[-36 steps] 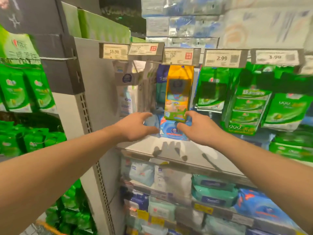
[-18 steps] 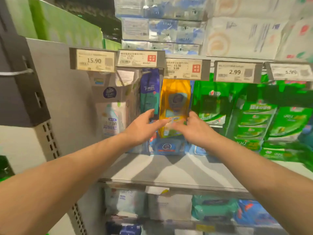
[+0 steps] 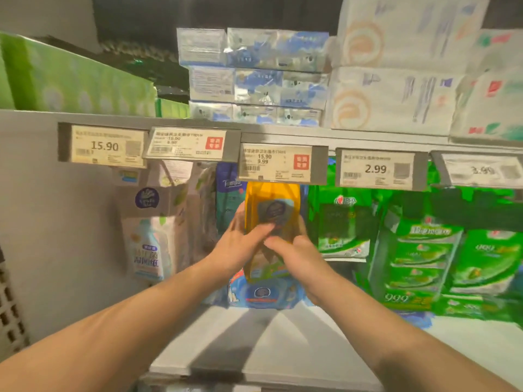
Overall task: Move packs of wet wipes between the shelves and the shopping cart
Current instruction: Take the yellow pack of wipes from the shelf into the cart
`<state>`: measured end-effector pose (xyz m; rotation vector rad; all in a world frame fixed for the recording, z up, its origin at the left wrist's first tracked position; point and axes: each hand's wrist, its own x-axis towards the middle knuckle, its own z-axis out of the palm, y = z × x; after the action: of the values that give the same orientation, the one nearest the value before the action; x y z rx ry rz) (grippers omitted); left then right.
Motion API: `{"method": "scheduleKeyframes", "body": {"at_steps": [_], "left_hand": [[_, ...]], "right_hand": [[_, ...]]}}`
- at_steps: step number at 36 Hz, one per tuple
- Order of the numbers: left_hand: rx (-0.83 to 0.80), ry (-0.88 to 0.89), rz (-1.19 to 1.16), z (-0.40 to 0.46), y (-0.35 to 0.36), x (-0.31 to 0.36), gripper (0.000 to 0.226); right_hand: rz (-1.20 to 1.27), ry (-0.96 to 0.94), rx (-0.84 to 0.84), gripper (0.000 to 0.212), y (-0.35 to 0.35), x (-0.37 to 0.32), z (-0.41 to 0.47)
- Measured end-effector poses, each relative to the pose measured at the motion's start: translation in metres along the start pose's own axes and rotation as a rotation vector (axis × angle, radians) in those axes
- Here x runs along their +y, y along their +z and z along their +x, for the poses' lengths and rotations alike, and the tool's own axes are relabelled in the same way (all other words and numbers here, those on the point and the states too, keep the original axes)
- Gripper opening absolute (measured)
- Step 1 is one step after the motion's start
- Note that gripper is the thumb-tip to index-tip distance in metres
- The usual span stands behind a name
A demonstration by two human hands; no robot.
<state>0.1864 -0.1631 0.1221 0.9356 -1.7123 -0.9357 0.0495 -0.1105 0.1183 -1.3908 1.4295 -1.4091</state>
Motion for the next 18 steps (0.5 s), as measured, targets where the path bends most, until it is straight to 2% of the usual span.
{"method": "scheduleKeyframes", "body": {"at_steps": [4,6,9,10,14,18], "left_hand": [[0.06,-0.027,-0.146,0.0,0.007,-0.002,0.047],[0.051,-0.04,-0.207,0.002,0.01,-0.007,0.035],[0.059,-0.07,-0.297,0.005,0.012,-0.016,0.044],[0.056,-0.071,-0.312,0.005,0.013,-0.017,0.049],[0.034,-0.066,-0.35,0.003,0.015,-0.019,0.061],[0.079,-0.036,-0.303,-0.001,0.017,-0.016,0.058]], "right_hand": [[0.063,-0.026,0.0,0.083,0.002,-0.002,-0.005],[0.06,-0.032,0.005,0.083,0.002,-0.001,-0.004],[0.059,-0.001,0.013,0.098,0.003,0.001,-0.004],[0.054,0.003,0.015,0.093,0.004,0.0,-0.004],[0.059,-0.06,0.019,0.042,0.004,0.001,-0.008],[0.052,-0.105,0.057,0.037,0.006,0.003,-0.015]]}}
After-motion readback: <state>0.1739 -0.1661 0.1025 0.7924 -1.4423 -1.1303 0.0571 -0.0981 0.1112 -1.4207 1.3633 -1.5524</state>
